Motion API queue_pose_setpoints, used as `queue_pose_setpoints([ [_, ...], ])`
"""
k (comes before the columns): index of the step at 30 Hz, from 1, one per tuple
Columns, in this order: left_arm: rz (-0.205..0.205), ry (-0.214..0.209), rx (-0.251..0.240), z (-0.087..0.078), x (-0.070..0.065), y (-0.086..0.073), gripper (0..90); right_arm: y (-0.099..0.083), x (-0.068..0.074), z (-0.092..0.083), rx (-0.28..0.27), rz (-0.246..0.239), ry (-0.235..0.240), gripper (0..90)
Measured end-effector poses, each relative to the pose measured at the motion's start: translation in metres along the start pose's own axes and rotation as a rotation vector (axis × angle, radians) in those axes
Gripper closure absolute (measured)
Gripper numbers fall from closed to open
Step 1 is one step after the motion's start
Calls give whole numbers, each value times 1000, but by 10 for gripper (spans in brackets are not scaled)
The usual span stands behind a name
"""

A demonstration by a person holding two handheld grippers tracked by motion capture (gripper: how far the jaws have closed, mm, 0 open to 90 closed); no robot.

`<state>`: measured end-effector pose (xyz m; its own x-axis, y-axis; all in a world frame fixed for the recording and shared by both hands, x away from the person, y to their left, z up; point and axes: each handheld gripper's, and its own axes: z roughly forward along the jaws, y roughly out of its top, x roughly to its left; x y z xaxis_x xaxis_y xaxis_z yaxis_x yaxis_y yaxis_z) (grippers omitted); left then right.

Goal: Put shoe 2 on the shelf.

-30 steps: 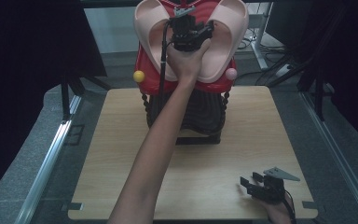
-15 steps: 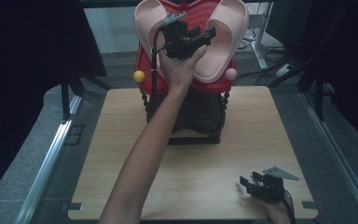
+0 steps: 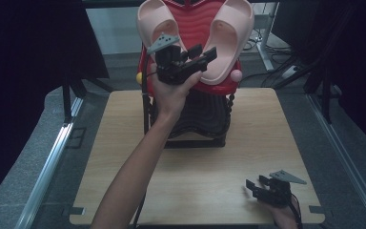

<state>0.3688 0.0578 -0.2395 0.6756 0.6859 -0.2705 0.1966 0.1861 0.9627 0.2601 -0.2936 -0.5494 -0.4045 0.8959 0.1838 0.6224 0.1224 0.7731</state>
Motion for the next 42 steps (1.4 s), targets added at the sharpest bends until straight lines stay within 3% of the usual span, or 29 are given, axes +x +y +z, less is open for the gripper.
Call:
queue_pose_setpoints([
  [10, 17, -58, 16, -55, -1, -35, 475, 1, -2, 0, -1, 3, -10, 371],
  [12, -14, -87, 19, -65, 1, -44, 475, 1, -2, 0, 0, 1, -12, 371],
  [18, -25, -91, 22, -94, 10, -70, 474, 0, -1, 0, 1, 3, -17, 371],
  [23, -35, -58, 34, -116, 24, -97, 473, 0, -1, 0, 3, 5, -16, 371],
  [30, -41, 9, 91, -138, 45, -134, 464, 0, 0, 1, 4, -4, -20, 371],
  [42, -37, 38, 168, -168, 59, -189, 451, 1, -1, 0, 7, 1, -18, 368],
])
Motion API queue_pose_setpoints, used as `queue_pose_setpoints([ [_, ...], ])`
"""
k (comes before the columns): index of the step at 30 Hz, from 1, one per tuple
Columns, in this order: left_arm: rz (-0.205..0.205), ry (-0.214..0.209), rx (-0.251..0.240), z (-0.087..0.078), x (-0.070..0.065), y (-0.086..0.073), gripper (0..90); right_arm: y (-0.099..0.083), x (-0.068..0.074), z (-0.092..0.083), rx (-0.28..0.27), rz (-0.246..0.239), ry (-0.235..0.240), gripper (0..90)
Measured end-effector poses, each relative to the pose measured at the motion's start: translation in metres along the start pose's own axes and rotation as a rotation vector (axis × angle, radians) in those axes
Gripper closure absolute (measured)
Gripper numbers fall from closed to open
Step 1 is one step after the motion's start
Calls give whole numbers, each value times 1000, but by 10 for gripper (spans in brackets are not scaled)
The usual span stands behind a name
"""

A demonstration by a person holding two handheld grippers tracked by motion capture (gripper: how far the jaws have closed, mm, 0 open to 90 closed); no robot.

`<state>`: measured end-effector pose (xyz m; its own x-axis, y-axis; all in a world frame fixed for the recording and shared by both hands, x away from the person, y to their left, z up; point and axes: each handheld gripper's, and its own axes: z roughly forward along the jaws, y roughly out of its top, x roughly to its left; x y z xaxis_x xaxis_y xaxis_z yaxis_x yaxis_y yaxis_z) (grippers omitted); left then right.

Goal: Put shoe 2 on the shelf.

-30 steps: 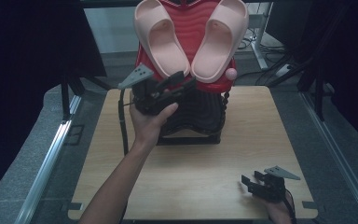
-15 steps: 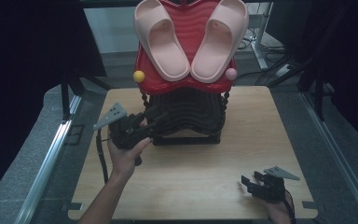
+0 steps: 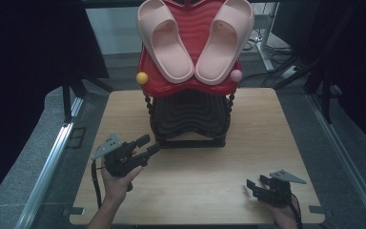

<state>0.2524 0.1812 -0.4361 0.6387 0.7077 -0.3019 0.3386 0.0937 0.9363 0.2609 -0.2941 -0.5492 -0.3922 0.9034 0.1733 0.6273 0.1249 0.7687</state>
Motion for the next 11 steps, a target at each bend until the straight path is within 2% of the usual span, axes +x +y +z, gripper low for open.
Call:
queue_pose_setpoints([
  [5, 5, 11, 51, 0, 4, -20, 449, 1, 0, 0, 2, -2, -1, 367],
  [11, 9, 17, 74, 1, 6, -25, 449, 1, 1, 1, -2, -6, -4, 361],
])
